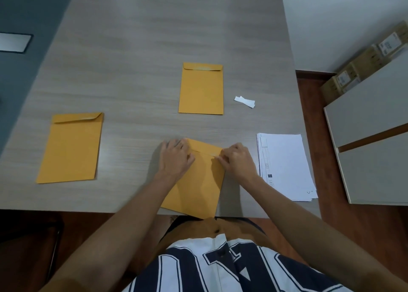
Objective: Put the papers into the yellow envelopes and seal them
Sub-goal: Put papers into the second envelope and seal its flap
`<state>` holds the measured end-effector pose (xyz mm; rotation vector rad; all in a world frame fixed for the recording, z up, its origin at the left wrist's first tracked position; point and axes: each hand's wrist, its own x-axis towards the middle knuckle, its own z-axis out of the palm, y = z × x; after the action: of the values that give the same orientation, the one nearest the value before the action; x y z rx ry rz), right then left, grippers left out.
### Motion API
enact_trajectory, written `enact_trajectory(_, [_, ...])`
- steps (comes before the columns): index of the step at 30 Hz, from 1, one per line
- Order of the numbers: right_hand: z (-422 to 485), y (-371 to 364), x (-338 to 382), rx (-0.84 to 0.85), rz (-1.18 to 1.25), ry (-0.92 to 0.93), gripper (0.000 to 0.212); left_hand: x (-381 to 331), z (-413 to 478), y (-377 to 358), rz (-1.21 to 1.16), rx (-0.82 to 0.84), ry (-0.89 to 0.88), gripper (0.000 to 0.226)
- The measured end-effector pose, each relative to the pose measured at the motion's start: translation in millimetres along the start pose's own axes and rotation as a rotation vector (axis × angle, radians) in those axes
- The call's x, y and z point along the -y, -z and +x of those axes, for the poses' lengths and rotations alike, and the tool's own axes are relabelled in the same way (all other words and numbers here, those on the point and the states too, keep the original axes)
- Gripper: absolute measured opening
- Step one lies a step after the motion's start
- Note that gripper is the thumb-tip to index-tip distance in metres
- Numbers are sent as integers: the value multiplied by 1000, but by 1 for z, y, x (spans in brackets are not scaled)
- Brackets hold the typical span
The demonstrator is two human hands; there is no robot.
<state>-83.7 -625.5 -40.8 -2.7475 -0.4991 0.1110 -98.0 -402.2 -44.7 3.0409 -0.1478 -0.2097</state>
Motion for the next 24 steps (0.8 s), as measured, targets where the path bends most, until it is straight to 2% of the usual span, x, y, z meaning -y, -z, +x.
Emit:
enact_trajectory(3, [14, 1, 6, 79, 28, -102, 33, -3, 16, 6, -49, -15, -4, 37])
enact_trajectory(7, [26, -1, 9, 160, 86, -194, 42, -6, 35, 11, -136, 109, -30, 57])
enact_trajectory(9, [33, -1, 8, 197, 125, -250, 44, -5, 42, 11, -140, 136, -21, 60])
enact_trajectory(12, [44, 3, 8, 294, 157, -293, 43, 0, 51, 11, -170, 167, 11, 55])
enact_trajectory(15, [52, 9, 9, 381, 315, -321, 39, 6, 58, 19, -165, 233, 20, 46])
enact_trajectory(19, [69, 23, 7, 307, 558, -385, 36, 28, 72, 38, -613, 301, 114, 33])
enact_trajectory(22, [92, 40, 2, 178, 680, -419, 31, 44, 90, 59, -911, 273, 165, 21])
enact_trajectory(24, [114, 52, -1, 103, 729, -443, 28, 50, 106, 72, -1018, 225, 244, 22])
